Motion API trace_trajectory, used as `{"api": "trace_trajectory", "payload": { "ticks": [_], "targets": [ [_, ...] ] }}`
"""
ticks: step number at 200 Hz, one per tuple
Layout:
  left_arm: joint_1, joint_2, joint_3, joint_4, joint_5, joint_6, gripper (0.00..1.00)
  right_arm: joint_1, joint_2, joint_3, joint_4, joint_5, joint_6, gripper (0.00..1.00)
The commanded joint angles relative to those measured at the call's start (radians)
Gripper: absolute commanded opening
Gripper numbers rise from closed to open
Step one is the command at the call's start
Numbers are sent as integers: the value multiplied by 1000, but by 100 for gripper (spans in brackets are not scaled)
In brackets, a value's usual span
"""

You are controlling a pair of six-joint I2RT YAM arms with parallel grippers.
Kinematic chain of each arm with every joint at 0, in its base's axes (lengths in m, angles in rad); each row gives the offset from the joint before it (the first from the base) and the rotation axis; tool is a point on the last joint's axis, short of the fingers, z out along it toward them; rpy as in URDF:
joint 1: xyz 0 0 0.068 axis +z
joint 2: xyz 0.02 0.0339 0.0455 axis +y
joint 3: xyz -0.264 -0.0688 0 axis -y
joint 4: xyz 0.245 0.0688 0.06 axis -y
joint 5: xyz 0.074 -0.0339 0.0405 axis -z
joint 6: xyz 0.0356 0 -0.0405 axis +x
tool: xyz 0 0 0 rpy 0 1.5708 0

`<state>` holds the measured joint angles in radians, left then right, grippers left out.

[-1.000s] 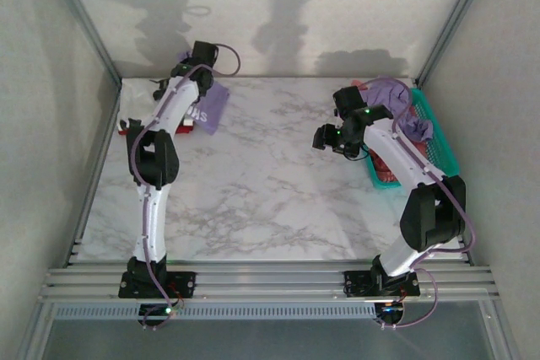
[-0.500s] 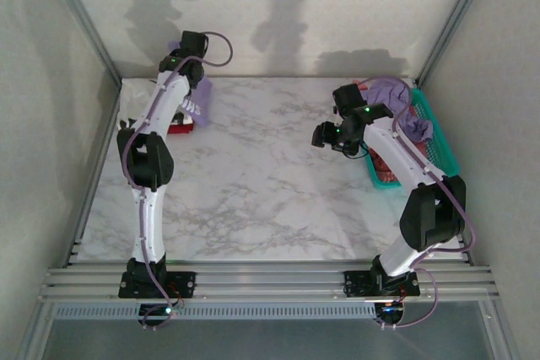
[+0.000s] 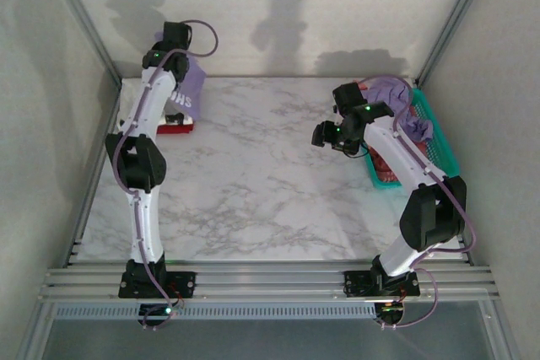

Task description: Fold and stack the t-shirts

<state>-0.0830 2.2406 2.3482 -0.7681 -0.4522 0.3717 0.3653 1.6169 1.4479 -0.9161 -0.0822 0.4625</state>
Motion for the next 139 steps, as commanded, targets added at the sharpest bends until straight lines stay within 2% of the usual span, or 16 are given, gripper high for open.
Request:
{"api": "trace_trajectory", "payload": {
  "ticks": [1,34,104,139],
  "targets": [
    [38,-48,10,-18,19,-34,0,8,3,38,-33,-4,-9,70],
    [88,-59,-58,3,81,-70,0,9,7,54,-38,-8,-6,70],
    [161,-91,-305,136,108,-59,0,18,8,43,-36,-4,1,70],
    [179,-95,-296,149,124,-48,0,29,21,39,-27,-3,8,70]
  ]
}}
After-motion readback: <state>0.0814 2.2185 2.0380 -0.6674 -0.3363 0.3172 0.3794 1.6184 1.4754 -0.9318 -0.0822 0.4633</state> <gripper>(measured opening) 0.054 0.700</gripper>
